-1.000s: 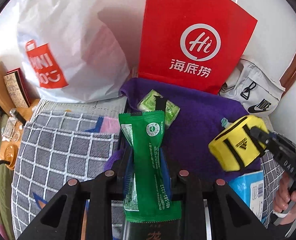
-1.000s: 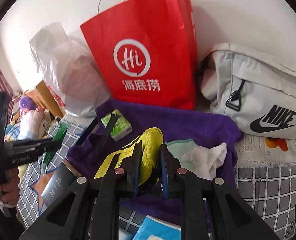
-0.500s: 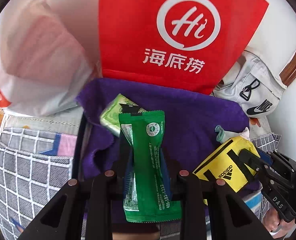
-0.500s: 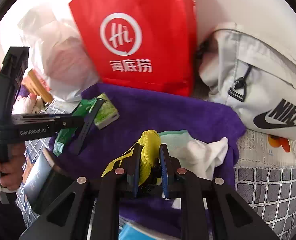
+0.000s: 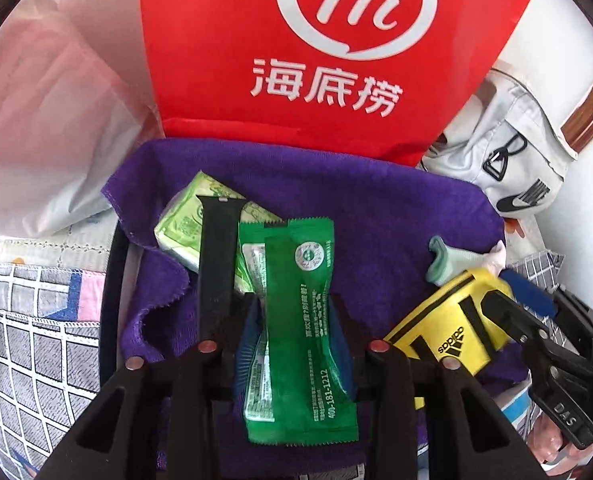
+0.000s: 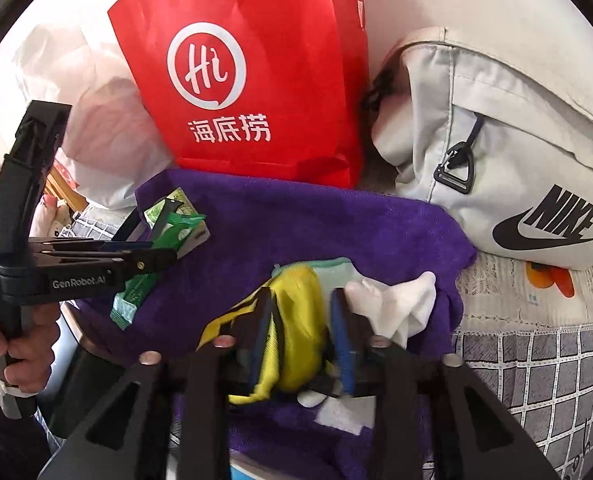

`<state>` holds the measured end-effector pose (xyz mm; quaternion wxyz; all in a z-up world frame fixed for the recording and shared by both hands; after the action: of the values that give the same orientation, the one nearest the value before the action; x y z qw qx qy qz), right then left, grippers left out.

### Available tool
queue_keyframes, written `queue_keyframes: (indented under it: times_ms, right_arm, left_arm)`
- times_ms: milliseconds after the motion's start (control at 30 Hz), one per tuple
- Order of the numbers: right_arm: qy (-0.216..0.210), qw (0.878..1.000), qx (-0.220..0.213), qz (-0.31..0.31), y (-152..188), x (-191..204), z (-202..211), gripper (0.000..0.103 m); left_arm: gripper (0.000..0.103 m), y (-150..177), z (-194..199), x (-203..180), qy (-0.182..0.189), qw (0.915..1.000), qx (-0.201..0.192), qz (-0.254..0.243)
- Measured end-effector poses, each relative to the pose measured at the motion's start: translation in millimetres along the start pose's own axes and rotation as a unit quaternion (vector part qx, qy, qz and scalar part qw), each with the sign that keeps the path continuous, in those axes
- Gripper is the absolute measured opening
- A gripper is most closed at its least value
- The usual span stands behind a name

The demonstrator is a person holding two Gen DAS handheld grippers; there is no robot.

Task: Organize soft objects
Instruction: 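Carry the green packet with the left gripper onto the purple towel while the right places the yellow pouch there, then grasp the white sponge block with the right gripper while the left grasps the clear plastic bag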

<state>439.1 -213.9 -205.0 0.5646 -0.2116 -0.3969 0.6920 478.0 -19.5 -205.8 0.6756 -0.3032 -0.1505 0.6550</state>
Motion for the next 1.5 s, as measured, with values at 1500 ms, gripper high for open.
queue_keyframes:
  times_ms: [1500]
  right_arm:
    - [0.087, 0.987, 0.027, 0.134, 149, 151, 110, 0.038]
  left_arm:
    - [0.052, 143, 169, 61, -0.025, 0.9974, -0.067, 0.011]
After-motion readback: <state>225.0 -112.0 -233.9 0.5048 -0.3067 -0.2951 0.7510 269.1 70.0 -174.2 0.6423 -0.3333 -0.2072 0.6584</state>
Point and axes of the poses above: each gripper's, at about its wrist camera, not at the fingertips, and z roughly against the way its jaws point, x to its left, y to its underside, the point moved 3 cm from there along -z, roughly the way its jaws point, and after that the axes turned 14 degrees about -x, right-handed, at the moved point
